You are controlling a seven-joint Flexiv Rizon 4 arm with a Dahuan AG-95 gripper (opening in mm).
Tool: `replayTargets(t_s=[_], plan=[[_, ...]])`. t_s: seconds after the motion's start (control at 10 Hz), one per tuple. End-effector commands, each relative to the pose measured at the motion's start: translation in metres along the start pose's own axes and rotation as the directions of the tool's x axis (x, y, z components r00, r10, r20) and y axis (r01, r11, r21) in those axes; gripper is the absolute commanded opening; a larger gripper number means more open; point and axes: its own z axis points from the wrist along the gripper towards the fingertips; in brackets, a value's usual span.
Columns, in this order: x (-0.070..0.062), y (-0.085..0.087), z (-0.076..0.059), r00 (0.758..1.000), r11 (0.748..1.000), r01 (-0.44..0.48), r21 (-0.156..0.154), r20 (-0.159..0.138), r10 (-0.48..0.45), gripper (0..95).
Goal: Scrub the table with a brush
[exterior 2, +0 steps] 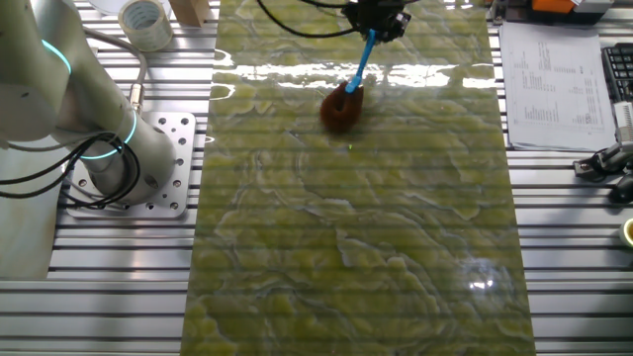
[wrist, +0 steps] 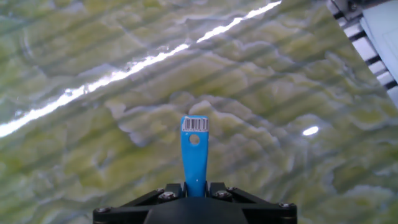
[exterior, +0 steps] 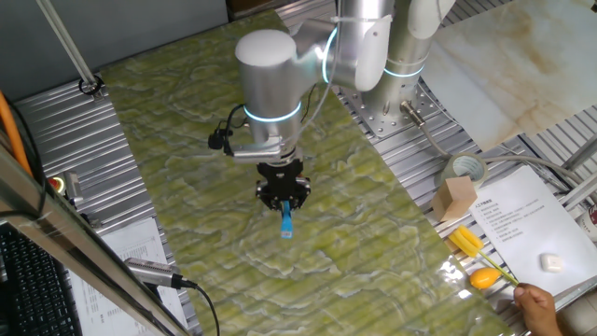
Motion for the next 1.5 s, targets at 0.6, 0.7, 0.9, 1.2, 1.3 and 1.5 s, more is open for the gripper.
replayTargets(t_s=[0.6,0.7,0.9,1.2,1.3,1.5], plan=[[-0.049,0.018,0.019,0.939,0.945,-0.327,-0.027,0.102,0.328,0.0],[-0.052,0.020,0.021,0.931,0.937,-0.347,-0.031,0.111,0.349,0.0],[-0.055,0.021,0.022,0.898,0.909,-0.413,-0.060,0.140,0.417,0.0],[-0.056,0.022,0.020,0.954,0.955,-0.293,0.037,0.075,0.289,0.0],[-0.056,0.022,0.018,0.971,0.968,-0.238,0.077,0.032,0.236,0.0],[-0.057,0.022,0.014,0.986,0.979,-0.154,0.131,-0.043,0.161,0.0]])
